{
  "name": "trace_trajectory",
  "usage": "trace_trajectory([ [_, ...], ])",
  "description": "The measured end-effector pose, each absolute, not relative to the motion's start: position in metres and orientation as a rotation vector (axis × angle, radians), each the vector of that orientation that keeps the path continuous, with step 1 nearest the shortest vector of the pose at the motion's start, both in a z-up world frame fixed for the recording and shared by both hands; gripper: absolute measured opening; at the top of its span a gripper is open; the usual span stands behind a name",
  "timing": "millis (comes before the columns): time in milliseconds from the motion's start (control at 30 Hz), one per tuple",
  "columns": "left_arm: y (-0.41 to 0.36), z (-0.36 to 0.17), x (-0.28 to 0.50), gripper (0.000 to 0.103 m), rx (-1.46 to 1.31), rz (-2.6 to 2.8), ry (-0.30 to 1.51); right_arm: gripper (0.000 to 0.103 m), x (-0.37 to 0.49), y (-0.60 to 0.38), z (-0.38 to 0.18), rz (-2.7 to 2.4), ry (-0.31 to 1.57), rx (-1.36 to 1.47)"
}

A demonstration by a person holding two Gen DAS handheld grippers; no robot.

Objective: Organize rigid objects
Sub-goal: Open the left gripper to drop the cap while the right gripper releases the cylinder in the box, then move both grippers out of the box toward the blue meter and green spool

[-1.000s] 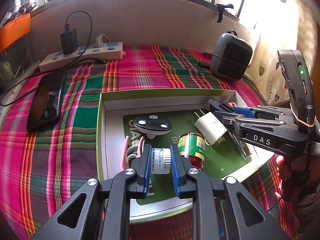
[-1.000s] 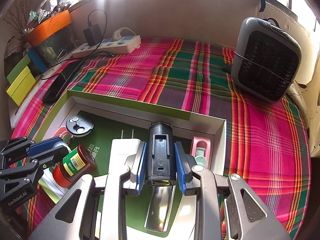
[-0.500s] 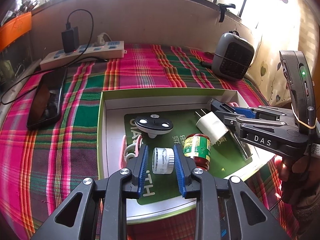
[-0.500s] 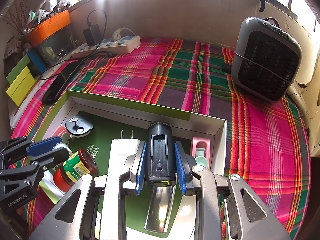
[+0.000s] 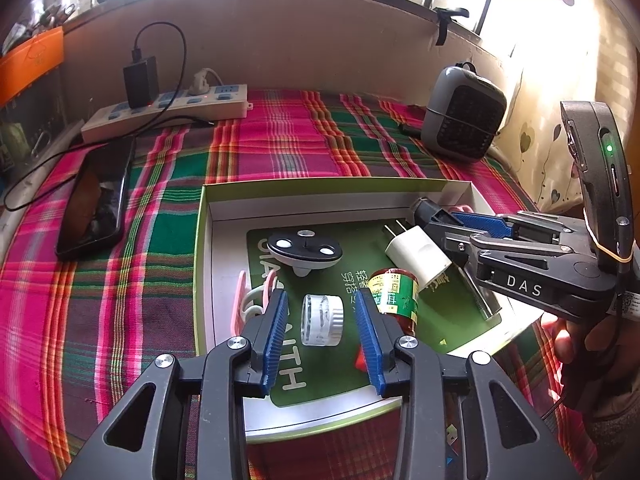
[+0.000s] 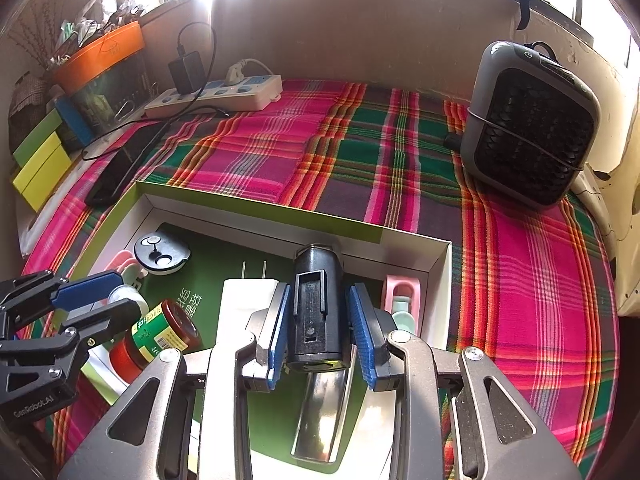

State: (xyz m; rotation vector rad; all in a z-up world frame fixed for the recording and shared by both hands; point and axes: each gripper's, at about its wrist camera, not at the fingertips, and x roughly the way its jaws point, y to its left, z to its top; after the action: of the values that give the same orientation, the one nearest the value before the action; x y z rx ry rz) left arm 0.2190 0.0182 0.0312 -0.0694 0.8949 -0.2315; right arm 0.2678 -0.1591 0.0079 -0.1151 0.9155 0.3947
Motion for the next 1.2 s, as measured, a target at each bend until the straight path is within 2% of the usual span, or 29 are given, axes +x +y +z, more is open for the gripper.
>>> trace_trajectory([
  [367, 0.016, 0.036, 0.212, 0.037, -0.070, -0.222, 0.887, 0.045, 0.258, -0.163, 0.013, 0.385, 0.886, -0.098],
  [1200, 0.014, 0.055, 0.172, 0.040, -0.062, -0.191, 0.840, 0.046, 0.205, -0.177, 0.029, 0.337, 0.827, -0.033],
])
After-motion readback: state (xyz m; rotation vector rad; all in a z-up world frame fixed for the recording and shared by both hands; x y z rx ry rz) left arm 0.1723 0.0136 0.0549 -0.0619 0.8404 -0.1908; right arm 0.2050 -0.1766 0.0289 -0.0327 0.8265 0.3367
